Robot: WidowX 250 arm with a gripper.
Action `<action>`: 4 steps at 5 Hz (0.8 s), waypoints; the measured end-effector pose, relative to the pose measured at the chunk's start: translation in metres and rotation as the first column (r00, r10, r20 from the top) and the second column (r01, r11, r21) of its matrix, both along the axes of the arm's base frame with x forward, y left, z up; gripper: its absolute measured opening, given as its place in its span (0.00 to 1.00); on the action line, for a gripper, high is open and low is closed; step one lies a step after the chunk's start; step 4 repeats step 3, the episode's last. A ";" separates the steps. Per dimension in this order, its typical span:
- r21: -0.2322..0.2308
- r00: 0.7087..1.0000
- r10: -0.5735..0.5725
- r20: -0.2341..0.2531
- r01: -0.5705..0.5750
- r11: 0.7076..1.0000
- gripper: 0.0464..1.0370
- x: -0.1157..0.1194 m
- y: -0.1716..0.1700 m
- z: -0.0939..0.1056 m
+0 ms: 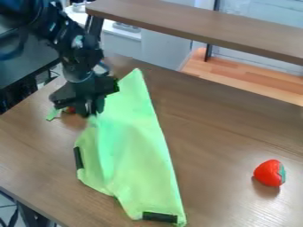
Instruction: Fold the cloth from top right to bottom left
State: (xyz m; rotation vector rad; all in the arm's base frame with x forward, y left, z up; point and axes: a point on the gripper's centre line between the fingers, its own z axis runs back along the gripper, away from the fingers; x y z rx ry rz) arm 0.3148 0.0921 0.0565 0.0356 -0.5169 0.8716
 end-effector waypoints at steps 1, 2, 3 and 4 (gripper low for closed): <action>0.008 0.997 -0.049 0.052 0.049 0.999 0.75 -0.010 -0.014 0.020; 0.047 0.989 -0.144 0.025 0.143 0.989 0.97 -0.014 -0.031 0.034; 0.055 0.970 -0.241 -0.014 0.241 0.969 0.97 -0.011 -0.039 0.042; 0.055 0.970 -0.241 -0.014 0.241 0.969 0.97 -0.011 -0.039 0.042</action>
